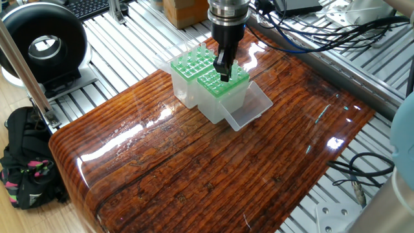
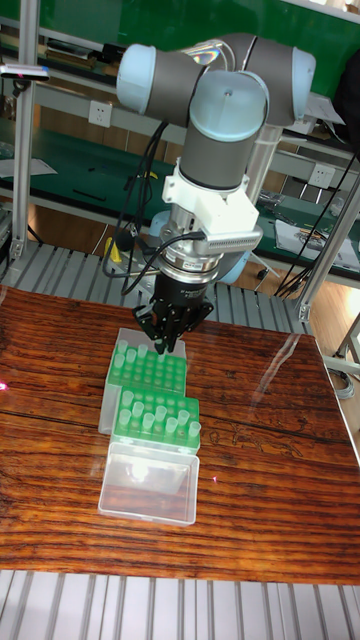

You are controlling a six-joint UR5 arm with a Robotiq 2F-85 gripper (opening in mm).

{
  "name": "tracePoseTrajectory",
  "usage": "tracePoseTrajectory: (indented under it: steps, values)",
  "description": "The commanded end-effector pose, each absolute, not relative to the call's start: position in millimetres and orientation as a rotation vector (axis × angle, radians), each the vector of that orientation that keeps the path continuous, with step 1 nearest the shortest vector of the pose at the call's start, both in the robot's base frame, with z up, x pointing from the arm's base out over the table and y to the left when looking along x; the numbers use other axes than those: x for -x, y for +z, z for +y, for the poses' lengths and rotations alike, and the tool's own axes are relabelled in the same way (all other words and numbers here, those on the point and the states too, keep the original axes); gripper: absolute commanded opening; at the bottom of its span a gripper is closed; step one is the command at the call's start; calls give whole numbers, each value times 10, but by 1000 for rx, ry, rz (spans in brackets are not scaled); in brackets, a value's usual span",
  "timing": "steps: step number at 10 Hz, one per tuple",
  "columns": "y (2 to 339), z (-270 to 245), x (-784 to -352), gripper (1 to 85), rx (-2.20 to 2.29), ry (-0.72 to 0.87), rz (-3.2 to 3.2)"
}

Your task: Transfer all large pipette tips from one holder to another

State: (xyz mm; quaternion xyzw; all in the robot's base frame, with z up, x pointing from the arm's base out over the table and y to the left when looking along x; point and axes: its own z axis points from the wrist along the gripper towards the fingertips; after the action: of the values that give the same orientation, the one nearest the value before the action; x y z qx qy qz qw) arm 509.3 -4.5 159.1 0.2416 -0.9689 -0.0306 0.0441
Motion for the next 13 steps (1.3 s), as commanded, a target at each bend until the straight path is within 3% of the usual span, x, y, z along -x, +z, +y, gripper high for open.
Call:
tracePoseTrajectory:
  steps: [1, 13]
  values:
    - [1684, 19, -5126, 137, -719, -107, -2972]
    - [2054, 20, -5103, 140, -701, -98, -2936]
